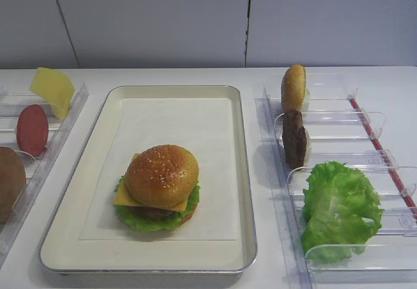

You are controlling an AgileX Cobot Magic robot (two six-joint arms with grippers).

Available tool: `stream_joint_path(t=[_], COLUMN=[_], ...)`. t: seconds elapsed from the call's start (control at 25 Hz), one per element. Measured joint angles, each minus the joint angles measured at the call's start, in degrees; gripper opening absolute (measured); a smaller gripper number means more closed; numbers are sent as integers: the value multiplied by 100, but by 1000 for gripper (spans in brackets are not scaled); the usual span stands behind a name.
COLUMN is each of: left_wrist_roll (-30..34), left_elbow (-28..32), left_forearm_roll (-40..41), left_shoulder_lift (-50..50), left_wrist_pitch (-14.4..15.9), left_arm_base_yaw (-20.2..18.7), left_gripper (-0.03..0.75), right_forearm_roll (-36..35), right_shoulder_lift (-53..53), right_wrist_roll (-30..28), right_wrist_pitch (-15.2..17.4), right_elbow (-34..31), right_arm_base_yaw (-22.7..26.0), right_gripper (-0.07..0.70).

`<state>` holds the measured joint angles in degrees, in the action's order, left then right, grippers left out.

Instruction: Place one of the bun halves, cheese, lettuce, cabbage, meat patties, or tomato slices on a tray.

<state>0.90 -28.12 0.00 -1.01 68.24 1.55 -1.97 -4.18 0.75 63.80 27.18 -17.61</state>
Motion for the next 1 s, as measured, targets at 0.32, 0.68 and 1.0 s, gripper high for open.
stream_joint_path(t=[0.32, 0.68, 1.0], left_wrist_roll=[0, 0, 0], left_elbow=[0, 0, 0], left_forearm_roll=[0, 0, 0], left_shoulder_lift=[0, 0, 0], left_wrist_pitch=[0, 0, 0], left_arm_base_yaw=[0, 0, 0], left_gripper=[449, 449, 449], right_forearm_roll=[53, 53, 53], right_shoulder_lift=[49, 59, 59], right_wrist_roll=[65, 69, 105], right_wrist_pitch=[0, 0, 0], right_elbow=[0, 0, 0], right_arm_base_yaw=[95, 961, 1543], right_gripper=[492, 492, 492])
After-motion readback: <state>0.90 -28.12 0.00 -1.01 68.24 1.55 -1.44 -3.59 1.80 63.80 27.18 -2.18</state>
